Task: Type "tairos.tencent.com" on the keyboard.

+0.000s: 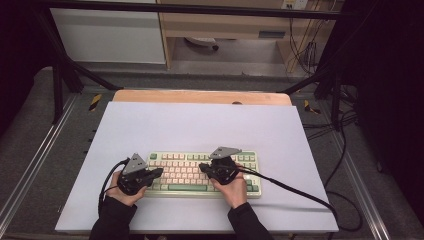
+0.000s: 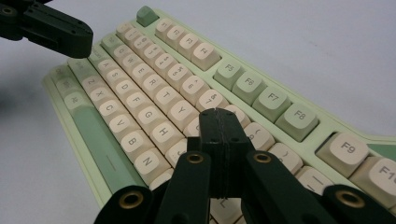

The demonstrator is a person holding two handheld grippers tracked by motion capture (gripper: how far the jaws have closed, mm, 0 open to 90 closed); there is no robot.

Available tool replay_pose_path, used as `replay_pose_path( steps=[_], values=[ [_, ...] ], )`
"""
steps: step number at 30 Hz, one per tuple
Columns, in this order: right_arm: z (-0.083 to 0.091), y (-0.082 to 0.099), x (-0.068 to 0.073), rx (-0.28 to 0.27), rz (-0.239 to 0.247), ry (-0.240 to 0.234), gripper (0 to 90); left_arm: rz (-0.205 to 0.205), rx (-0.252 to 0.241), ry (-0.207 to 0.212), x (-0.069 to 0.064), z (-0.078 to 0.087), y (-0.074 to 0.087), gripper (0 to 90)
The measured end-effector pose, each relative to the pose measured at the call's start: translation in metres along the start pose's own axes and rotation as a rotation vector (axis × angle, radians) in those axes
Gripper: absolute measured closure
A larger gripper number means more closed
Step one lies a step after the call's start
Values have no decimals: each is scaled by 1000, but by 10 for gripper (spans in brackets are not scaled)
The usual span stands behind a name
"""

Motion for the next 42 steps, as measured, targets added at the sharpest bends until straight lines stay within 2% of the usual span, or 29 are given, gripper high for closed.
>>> replay_pose_path(
  steps=[8,19,27,36,42],
  values=[
    [-7,4,-3,25,5,17,900,1,-2,-2,0,0,0,900],
    [-8,6,-2,34,10,19,900,0,-5,-3,0,1,-1,900],
    [10,-4,4,-10,32,-5,900,-5,-11,-1,-2,1,-5,900],
    [23,-4,5,-3,58,-15,900,-16,-17,0,-6,-1,-12,900],
    [29,-1,2,2,48,-16,900,-24,-4,3,-8,-6,-15,900]
  ],
)
Point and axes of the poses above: each handheld gripper's, and its own axes: z roughly backward along the jaws, y roughly out of its underside, x roughly to its left, the point moved 7 cm from there along -z, roughly forward along the jaws, and after that the axes turned 13 degrees about -z, right-handed, at the moved point
